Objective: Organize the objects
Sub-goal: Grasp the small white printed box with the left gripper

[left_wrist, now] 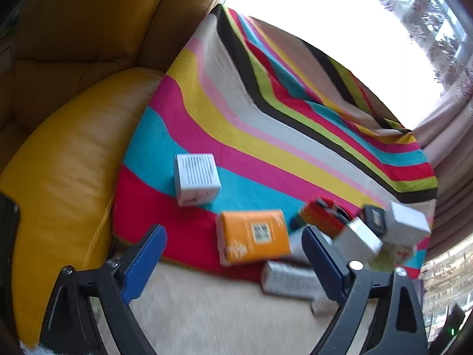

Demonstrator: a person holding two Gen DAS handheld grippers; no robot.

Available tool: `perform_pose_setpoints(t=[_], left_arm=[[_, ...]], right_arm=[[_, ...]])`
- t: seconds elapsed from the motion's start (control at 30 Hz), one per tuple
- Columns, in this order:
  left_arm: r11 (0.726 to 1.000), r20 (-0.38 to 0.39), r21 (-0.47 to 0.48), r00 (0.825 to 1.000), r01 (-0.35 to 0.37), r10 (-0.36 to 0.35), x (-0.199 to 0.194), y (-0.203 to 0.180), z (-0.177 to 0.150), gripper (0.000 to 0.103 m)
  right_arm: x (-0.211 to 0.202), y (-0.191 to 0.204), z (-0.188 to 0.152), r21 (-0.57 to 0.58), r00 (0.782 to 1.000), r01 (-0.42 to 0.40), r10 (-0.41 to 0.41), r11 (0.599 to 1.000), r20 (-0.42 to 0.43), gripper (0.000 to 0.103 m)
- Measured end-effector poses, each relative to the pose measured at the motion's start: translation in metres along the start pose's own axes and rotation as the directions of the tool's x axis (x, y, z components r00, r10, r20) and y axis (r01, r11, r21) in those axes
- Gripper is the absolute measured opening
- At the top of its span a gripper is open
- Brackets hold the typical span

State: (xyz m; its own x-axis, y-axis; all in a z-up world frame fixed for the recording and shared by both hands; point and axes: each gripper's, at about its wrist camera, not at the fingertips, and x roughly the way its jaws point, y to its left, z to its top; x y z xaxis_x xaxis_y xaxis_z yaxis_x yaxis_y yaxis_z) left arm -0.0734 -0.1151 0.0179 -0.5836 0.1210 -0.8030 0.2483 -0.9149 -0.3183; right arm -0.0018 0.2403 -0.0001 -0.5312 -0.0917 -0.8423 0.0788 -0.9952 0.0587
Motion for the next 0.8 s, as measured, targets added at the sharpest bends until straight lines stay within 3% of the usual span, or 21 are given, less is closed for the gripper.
perform_pose_setpoints(t=[0.23, 0.33, 0.4, 0.63, 0.8], left_arm=[[0.991, -0.079, -0.012, 0.988, -0.135, 0.134, 0.055, 0.008, 0.030, 0.078], [0.985, -0.097, -0.001, 0.981, -0.170, 0.169, 0.068, 0.011, 0.032, 0.065], [0.983, -0.104, 0.008, 0.978, -0.183, 0.183, 0.074, 0.012, 0.033, 0.048], [0.983, -0.051, 0.033, 0.982, -0.179, 0.181, 0.064, 0.004, 0.032, 0.043], [0.998, 0.022, 0.035, 0.998, -0.061, 0.060, 0.031, -0.014, 0.014, 0.043]], right_arm=[[-0.003, -0.007, 0.003, -0.017, 0.998, -0.060, 0.060, 0.998, -0.031, 0.103], [-0.005, -0.010, 0.003, -0.011, 0.995, -0.090, 0.089, 0.996, -0.032, 0.103], [-0.009, -0.014, 0.001, -0.004, 0.994, -0.113, 0.113, 0.994, -0.007, 0.103], [-0.026, -0.021, 0.008, 0.009, 0.976, -0.209, 0.208, 0.978, 0.061, 0.103], [-0.043, -0.011, 0.023, -0.122, 0.967, -0.198, 0.214, 0.973, 0.138, 0.103]])
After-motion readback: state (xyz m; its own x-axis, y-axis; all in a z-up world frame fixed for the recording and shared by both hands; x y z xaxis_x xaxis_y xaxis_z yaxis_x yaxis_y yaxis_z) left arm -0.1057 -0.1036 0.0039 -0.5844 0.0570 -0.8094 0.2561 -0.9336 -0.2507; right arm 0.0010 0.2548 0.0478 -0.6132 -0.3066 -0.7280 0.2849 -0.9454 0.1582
